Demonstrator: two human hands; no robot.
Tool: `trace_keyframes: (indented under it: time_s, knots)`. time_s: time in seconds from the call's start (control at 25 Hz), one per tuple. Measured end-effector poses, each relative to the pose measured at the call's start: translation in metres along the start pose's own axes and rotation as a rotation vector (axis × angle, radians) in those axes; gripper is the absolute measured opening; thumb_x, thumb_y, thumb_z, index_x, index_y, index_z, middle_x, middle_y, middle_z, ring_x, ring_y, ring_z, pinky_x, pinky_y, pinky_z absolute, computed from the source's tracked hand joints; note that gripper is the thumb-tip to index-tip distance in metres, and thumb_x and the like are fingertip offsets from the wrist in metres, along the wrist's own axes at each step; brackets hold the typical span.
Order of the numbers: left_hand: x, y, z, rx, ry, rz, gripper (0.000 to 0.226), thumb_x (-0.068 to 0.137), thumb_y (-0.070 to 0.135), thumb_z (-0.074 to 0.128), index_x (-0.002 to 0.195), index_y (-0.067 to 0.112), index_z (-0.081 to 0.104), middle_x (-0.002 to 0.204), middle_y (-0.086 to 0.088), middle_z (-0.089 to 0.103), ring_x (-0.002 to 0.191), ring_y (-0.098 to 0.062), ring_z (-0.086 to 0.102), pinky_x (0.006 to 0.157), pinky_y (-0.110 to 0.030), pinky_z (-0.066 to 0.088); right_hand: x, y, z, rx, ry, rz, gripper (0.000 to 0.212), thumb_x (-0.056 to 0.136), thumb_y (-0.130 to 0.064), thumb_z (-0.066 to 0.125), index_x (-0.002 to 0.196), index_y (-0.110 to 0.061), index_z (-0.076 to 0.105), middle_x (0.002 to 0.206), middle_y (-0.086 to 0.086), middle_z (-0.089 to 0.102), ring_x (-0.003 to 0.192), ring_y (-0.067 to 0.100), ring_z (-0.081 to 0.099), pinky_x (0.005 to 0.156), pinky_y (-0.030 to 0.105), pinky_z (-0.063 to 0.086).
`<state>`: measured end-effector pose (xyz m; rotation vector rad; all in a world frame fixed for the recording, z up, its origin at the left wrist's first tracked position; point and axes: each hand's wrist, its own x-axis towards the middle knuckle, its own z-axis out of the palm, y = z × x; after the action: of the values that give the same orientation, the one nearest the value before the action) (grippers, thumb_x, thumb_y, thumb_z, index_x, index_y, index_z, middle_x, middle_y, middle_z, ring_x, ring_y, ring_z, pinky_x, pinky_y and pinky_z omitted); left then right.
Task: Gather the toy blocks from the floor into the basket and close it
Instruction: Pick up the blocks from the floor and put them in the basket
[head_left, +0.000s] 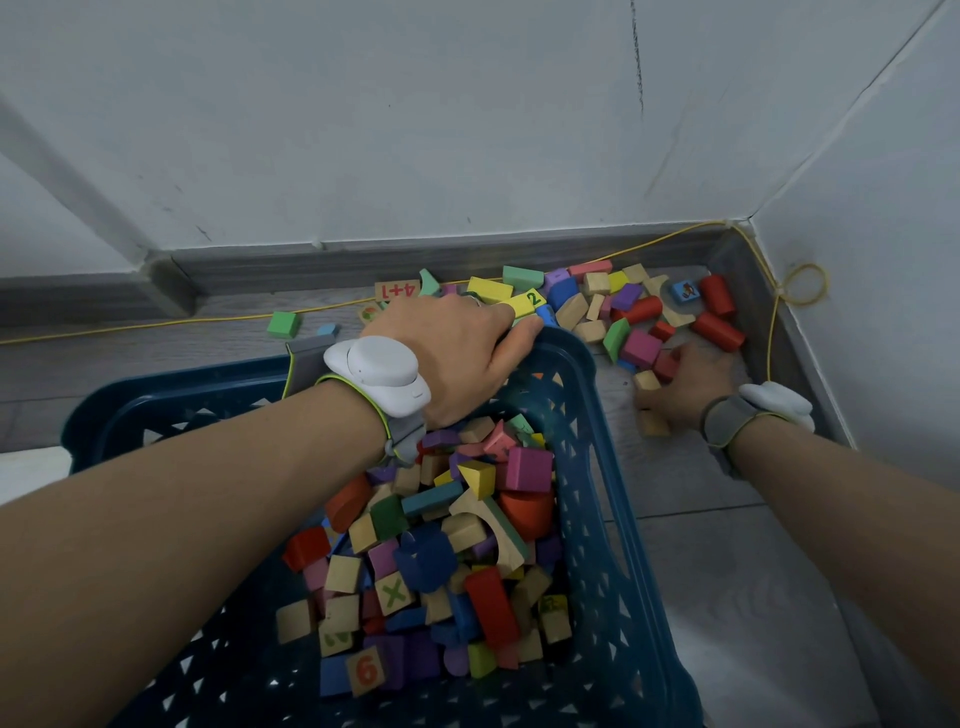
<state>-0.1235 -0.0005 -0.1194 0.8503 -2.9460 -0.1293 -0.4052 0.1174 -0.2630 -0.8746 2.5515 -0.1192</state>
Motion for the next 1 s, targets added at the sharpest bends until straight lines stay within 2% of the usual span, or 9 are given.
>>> trace_keyframes:
  time_s: [0.28, 0.4, 0.48, 0.52, 0.64, 0.76, 0.84, 0.92, 1.0]
  knots:
    - [0.0, -0.001, 0.003, -0.013, 0.011, -0.006, 0.055, 0.099, 0.058, 0.012, 0.086, 0.026, 0.054, 0.07, 0.004, 0.055, 0.066, -0.022, 0.056, 0.058, -0.033, 0.046, -0.012, 0.012, -0.007, 0.165, -0.045, 0.064, 0.07, 0.061, -0.044, 0.082, 0.117, -0.017, 0.049, 0.116, 0.013, 0.058, 0.107, 0.032, 0.055, 0.088, 0.039, 0.05]
    - [0.0, -0.003, 0.003, -0.04, 0.01, -0.011, 0.055, 0.099, 0.059, 0.012, 0.083, 0.025, 0.054, 0.068, 0.005, 0.053, 0.065, -0.022, 0.055, 0.059, -0.033, 0.047, -0.032, -0.011, -0.036, 0.688, -0.105, 0.108, 0.057, 0.071, -0.025, 0.081, 0.118, -0.017, 0.051, 0.115, 0.011, 0.06, 0.09, 0.028, 0.064, 0.078, 0.043, 0.058]
    - [0.0, -0.002, 0.002, -0.055, 0.0, -0.01, 0.055, 0.099, 0.058, 0.014, 0.081, 0.025, 0.053, 0.067, 0.005, 0.052, 0.065, -0.022, 0.054, 0.06, -0.033, 0.047, -0.059, -0.039, -0.076, 0.983, -0.228, 0.002, 0.052, 0.077, -0.008, 0.075, 0.123, -0.014, 0.051, 0.111, 0.014, 0.061, 0.076, 0.022, 0.061, 0.068, 0.035, 0.059]
    - [0.0, -0.002, 0.001, -0.063, -0.002, -0.009, 0.054, 0.099, 0.058, 0.014, 0.081, 0.024, 0.053, 0.066, 0.005, 0.051, 0.065, -0.022, 0.054, 0.06, -0.033, 0.046, -0.076, -0.054, -0.101, 1.035, -0.318, -0.102, 0.053, 0.077, -0.003, 0.073, 0.125, -0.013, 0.052, 0.108, 0.015, 0.061, 0.079, 0.023, 0.061, 0.069, 0.033, 0.059]
    - [-0.001, -0.001, -0.001, -0.066, -0.001, 0.008, 0.053, 0.099, 0.056, 0.013, 0.085, 0.024, 0.054, 0.07, 0.004, 0.054, 0.067, -0.023, 0.054, 0.06, -0.033, 0.045, -0.133, -0.086, -0.163, 0.92, -0.653, -0.471, 0.064, 0.065, -0.002, 0.078, 0.125, -0.016, 0.058, 0.108, 0.012, 0.062, 0.094, 0.027, 0.063, 0.084, 0.04, 0.057]
    - [-0.001, -0.003, -0.002, -0.061, -0.054, 0.02, 0.058, 0.092, 0.055, 0.008, 0.093, 0.024, 0.057, 0.08, -0.001, 0.06, 0.074, -0.027, 0.056, 0.06, -0.033, 0.041, -0.165, -0.104, -0.177, 0.448, -0.801, -0.7, 0.056, 0.07, -0.009, 0.082, 0.119, -0.031, 0.064, 0.117, 0.004, 0.061, 0.103, 0.024, 0.066, 0.091, 0.039, 0.055]
    - [-0.001, -0.002, -0.001, -0.071, -0.046, -0.016, 0.057, 0.095, 0.058, 0.01, 0.087, 0.025, 0.056, 0.078, 0.0, 0.058, 0.074, -0.026, 0.055, 0.062, -0.032, 0.039, -0.161, -0.106, -0.169, 0.369, -0.698, -0.663, 0.041, 0.076, -0.013, 0.08, 0.111, -0.029, 0.067, 0.11, 0.004, 0.065, 0.097, 0.026, 0.068, 0.086, 0.041, 0.055]
    - [0.0, -0.001, 0.0, -0.068, -0.027, -0.028, 0.056, 0.098, 0.059, 0.014, 0.082, 0.024, 0.054, 0.075, 0.001, 0.057, 0.072, -0.025, 0.054, 0.062, -0.032, 0.038, -0.141, -0.097, -0.153, 0.482, -0.487, -0.537, 0.027, 0.08, -0.01, 0.074, 0.106, -0.014, 0.067, 0.098, 0.011, 0.069, 0.079, 0.026, 0.067, 0.071, 0.043, 0.054]
    - [0.0, 0.0, 0.0, -0.069, -0.034, -0.024, 0.055, 0.099, 0.058, 0.014, 0.082, 0.024, 0.054, 0.074, 0.002, 0.057, 0.072, -0.024, 0.054, 0.062, -0.031, 0.036, -0.108, -0.078, -0.126, 0.329, -0.305, -0.398, 0.03, 0.081, -0.011, 0.073, 0.109, -0.009, 0.061, 0.102, 0.017, 0.066, 0.074, 0.025, 0.064, 0.064, 0.039, 0.056]
